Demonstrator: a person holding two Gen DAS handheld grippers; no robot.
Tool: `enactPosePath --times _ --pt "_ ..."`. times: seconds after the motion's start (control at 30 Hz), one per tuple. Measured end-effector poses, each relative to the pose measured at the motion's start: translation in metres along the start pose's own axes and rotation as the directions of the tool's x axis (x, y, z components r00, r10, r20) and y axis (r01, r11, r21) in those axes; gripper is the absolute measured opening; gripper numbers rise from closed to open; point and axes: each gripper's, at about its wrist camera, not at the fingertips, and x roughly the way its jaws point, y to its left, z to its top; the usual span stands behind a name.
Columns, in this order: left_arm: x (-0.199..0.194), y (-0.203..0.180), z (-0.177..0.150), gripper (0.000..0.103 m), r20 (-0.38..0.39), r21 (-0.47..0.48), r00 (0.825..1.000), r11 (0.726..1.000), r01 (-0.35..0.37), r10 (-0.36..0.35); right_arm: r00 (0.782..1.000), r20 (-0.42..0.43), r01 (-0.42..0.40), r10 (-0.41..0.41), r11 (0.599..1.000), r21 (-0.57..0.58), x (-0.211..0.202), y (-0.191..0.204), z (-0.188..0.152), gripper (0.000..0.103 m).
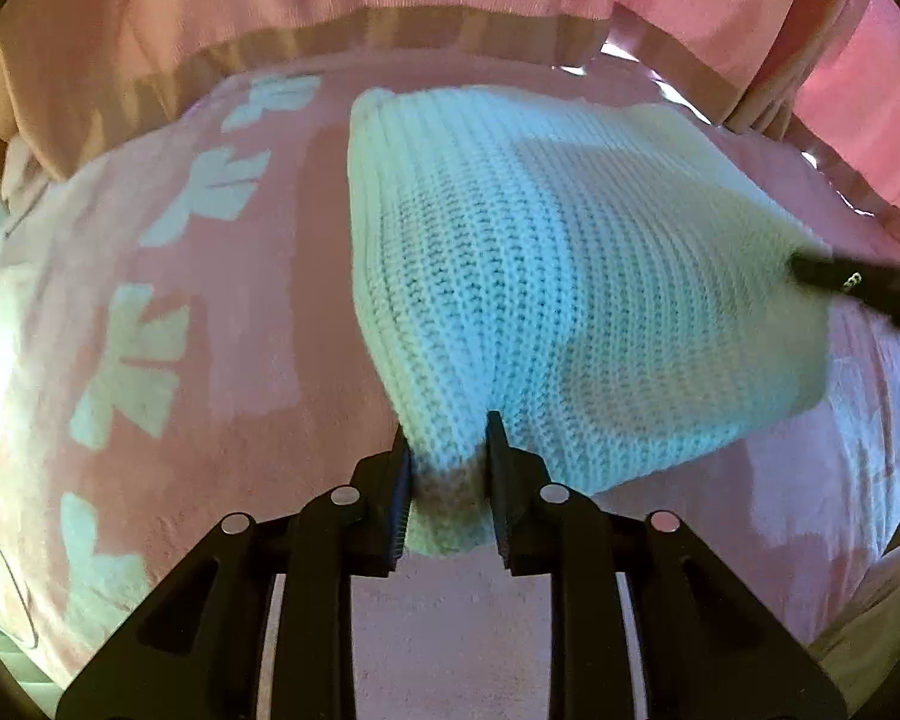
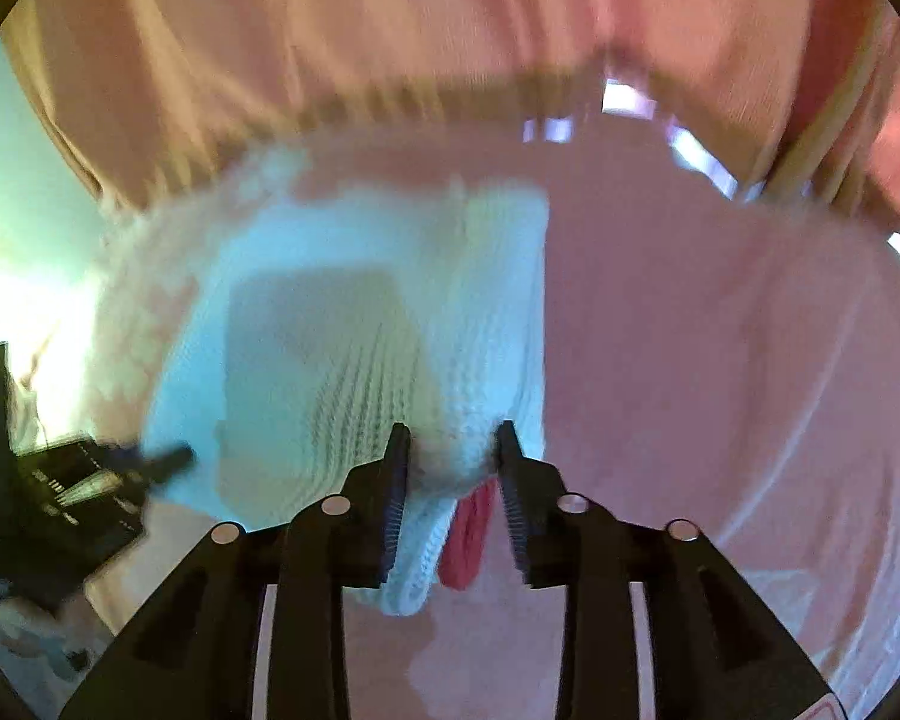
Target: Fold small clothes
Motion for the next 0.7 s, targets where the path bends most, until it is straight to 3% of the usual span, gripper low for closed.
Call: enactPosePath --times 0.07,0.17,0.33,0.53,0.63,0.7 --pt "0.0 0.0 0.0 0.022 0.001 -0.002 1.0 1.0 -0.007 0.007 0.998 0.054 0.025 -0.023 0.999 -0.025 -0.011 0.007 0.001 0.031" --pt "0.001 0.0 0.002 0.023 -0.001 -0.009 1.0 1.0 -0.016 0.016 0.998 0.055 0.035 -0.033 0.999 -0.031 -0.006 0.013 0.001 0.031" --pt "-0.004 -0.004 0.004 0.023 0.01 -0.024 1.0 0.999 -0.026 0.027 1.0 -0.028 -0.01 0.008 0.998 -0.059 0.013 0.021 -0.001 0.027" --pt "-0.011 -0.006 0.005 0.023 0.02 -0.028 0.999 0.999 -0.032 0.033 0.987 -0.148 0.05 -0.061 0.996 -0.076 0.046 0.019 -0.013 0.027" --pt "-0.026 -0.002 0.007 0.023 0.057 -0.046 0.998 0.999 -0.017 0.019 0.99 -0.128 0.047 -0.055 0.997 -0.06 0.04 0.02 -0.013 0.027" --pt "-0.042 0.002 0.012 0.023 0.121 -0.056 0.993 0.998 -0.001 0.008 0.994 -0.099 0.032 -0.036 0.998 -0.049 0.031 0.024 -0.012 0.027"
